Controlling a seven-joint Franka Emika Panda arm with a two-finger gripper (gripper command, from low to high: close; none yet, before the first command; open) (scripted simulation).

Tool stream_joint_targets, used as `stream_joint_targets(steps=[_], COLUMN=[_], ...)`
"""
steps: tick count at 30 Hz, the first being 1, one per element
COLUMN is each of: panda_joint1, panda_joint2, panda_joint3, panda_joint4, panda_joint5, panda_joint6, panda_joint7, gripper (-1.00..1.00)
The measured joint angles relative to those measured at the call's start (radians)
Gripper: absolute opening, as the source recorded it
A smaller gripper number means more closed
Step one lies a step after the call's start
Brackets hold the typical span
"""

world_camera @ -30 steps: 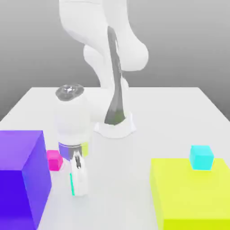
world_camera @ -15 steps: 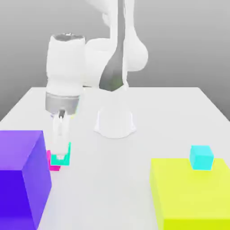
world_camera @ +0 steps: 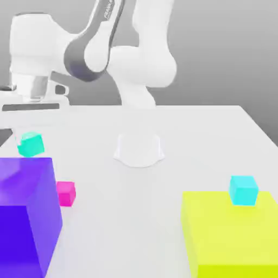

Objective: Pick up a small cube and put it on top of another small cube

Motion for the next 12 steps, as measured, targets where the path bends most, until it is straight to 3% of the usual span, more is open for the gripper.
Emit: stream_joint_targets(steps=[3,10,11,12], panda_joint1=[-0.025,-0.049,-0.051,-0.05], panda_joint2=[0.066,0.308,0.337,0.337], panda_joint3=[0.036,0.049,0.049,0.049], panda_joint4=[-0.033,-0.027,-0.026,-0.026], panda_joint5=[-0.028,-0.065,-0.07,-0.07], panda_joint6=[-0.001,0.215,0.244,0.244], panda_joint7=[0.088,0.121,0.125,0.125], gripper=[-1.0,-1.0,1.0,1.0])
